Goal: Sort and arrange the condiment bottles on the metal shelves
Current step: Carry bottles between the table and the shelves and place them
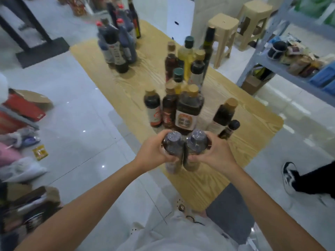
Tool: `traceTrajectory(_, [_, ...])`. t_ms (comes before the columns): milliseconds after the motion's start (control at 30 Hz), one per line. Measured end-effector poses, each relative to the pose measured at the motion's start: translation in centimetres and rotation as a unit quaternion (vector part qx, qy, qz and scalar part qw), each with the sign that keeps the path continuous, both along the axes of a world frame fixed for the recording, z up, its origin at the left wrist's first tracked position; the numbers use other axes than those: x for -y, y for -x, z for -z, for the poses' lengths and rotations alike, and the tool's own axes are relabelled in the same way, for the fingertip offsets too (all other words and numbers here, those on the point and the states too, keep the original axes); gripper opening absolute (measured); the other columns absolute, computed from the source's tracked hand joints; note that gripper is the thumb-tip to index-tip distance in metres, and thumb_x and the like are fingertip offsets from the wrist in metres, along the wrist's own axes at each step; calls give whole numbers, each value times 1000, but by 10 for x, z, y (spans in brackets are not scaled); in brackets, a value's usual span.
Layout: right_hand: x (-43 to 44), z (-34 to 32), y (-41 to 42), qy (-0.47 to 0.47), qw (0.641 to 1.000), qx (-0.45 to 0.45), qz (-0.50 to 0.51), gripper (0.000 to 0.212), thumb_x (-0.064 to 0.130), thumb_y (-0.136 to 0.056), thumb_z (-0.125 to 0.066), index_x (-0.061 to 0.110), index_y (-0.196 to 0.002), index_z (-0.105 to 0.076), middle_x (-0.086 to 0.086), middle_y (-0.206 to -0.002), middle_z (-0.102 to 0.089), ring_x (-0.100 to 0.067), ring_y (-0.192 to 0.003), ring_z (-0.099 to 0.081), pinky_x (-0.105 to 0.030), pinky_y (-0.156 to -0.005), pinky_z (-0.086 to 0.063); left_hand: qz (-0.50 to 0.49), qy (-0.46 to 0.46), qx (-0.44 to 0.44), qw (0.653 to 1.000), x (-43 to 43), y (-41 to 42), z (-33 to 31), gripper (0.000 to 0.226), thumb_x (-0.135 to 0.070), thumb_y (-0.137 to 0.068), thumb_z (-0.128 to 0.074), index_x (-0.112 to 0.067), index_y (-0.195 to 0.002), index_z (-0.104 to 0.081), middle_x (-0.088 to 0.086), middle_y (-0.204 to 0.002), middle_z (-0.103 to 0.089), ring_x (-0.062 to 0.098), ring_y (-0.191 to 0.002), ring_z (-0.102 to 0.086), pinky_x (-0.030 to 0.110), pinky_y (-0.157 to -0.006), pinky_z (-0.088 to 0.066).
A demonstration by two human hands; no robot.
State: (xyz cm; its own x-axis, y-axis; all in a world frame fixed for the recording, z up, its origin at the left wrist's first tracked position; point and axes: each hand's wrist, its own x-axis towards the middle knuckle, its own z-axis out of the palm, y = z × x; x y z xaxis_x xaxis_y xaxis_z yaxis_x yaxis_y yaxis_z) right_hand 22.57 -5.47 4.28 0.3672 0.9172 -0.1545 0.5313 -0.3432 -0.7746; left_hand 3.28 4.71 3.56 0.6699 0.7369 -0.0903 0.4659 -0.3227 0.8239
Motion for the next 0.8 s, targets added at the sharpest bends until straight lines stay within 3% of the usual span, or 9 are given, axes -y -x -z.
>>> traceTrajectory(67, [-19,-19,38,-8,998,-3,-58,79,34,-49,-91,26,-119,-57,10,-108,-65,-7,-98,-60,-28,-85,-52,-56,1,13,998,-3,49,-16,70,-20,-53,-89,-30,-114,-57,-15,-93,-67,3,-79,-61,21,-76,-52])
traceTrajectory(200, [-65,-60,128,-17,983,-38,-181,69,27,-47,-92,27,-108,-60,16,-99,-66,-4,-92,-62,-16,-77,-48,-171,-20,30,985,-4,166,-60,70,-16,-54,-88,-33,-115,-58,-9,-97,-71,7,-81,-65,24,-78,-55])
traceTrajectory(267, [-88,-81,181,-27,966,-50,-252,66,26,-46,-91,24,-106,-64,14,-95,-70,-4,-90,-66,-20,-78,-51,-230,-41,31,972,0,229,-81,67,-15,-55,-87,-35,-113,-58,-10,-96,-70,4,-80,-65,24,-77,-55])
traceTrajectory(400, [-118,-119,290,-63,920,-80,-379,53,12,-52,-89,21,-99,-67,8,-87,-73,-7,-82,-69,-25,-76,-55,-342,-79,38,936,26,340,-122,70,-12,-53,-88,-22,-117,-62,-10,-96,-71,0,-79,-66,23,-78,-55])
traceTrajectory(467, [-128,-139,353,-77,886,-99,-446,47,6,-54,-88,22,-93,-67,10,-81,-74,-4,-76,-69,-20,-69,-53,-410,-99,51,905,52,394,-145,70,-11,-50,-90,-22,-115,-64,-7,-94,-72,1,-77,-66,23,-77,-53])
traceTrajectory(533, [-134,-162,408,-96,849,-122,-505,45,2,-54,-88,24,-87,-68,12,-77,-73,-4,-73,-68,-18,-66,-52,-469,-123,57,873,80,436,-170,65,-22,-45,-89,-31,-105,-67,-7,-93,-74,7,-80,-68,29,-79,-54])
traceTrajectory(633, [-134,-196,480,-122,791,-143,-582,46,5,-52,-88,17,-92,-69,2,-85,-75,-16,-81,-71,-31,-71,-56,-540,-156,55,825,121,483,-204,60,-32,-40,-85,-41,-97,-67,-8,-94,-74,12,-86,-70,35,-83,-56])
traceTrajectory(733, [-130,-233,534,-141,733,-167,-644,49,13,-49,-88,16,-93,-68,2,-87,-75,-15,-82,-71,-30,-73,-53,-593,-192,51,781,153,510,-235,62,-16,-45,-89,-28,-102,-70,-3,-95,-75,16,-88,-70,40,-85,-56])
traceTrajectory(800, [-127,-256,564,-158,696,-177,-678,51,23,-45,-87,20,-93,-68,4,-89,-75,-14,-84,-71,-30,-79,-52,-615,-220,41,756,167,522,-257,60,-4,-50,-89,-27,-102,-69,-5,-94,-75,13,-86,-70,36,-82,-57])
